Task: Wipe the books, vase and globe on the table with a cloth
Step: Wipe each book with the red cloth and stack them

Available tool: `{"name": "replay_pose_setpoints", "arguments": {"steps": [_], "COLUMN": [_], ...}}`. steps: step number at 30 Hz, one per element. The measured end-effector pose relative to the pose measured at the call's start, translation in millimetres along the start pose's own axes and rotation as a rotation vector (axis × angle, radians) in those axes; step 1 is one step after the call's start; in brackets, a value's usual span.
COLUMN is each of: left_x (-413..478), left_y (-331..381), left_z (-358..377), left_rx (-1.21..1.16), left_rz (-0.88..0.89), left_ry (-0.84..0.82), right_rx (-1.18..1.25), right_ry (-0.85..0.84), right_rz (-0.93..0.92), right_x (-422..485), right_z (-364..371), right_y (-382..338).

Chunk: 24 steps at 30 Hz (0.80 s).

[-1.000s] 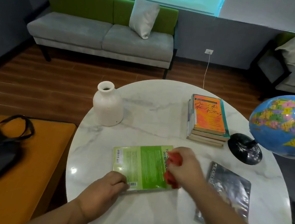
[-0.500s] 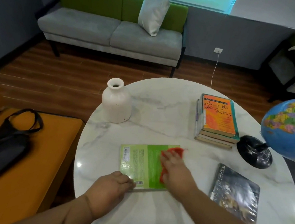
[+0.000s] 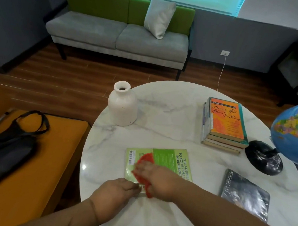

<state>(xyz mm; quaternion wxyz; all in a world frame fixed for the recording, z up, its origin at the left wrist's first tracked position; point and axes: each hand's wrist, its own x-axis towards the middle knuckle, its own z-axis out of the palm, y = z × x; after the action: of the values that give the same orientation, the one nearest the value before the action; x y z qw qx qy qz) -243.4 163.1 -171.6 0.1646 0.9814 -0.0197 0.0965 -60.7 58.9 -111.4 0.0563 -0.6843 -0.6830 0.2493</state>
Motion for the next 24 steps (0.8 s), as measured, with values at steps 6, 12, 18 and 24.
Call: {"name": "replay_pose_setpoints", "arguments": {"steps": [6,12,18,24], "left_x": [0.8,-1.2,0.8,2.4], "left_y": [-1.7,-2.2,-1.8,-1.0], "left_z": [-2.4,-3.3,-4.5,-6.5], "left_rx": [0.021,-0.015,-0.001,-0.006], "left_rz": [0.023,0.013,0.007,-0.025], "left_ry": [-0.005,-0.008,-0.029,-0.028], "right_rx": [-0.029,-0.186,-0.04,0.153], "right_ry": [-0.013,-0.105,0.014,0.38], "right_rz": [0.036,-0.154,-0.05,0.566], "right_x": [26.0,39.3,48.3,-17.5], "right_z": [-17.1,7.5,0.1,-9.7], "right_y": [22.0,-1.6,14.8,73.5]}}
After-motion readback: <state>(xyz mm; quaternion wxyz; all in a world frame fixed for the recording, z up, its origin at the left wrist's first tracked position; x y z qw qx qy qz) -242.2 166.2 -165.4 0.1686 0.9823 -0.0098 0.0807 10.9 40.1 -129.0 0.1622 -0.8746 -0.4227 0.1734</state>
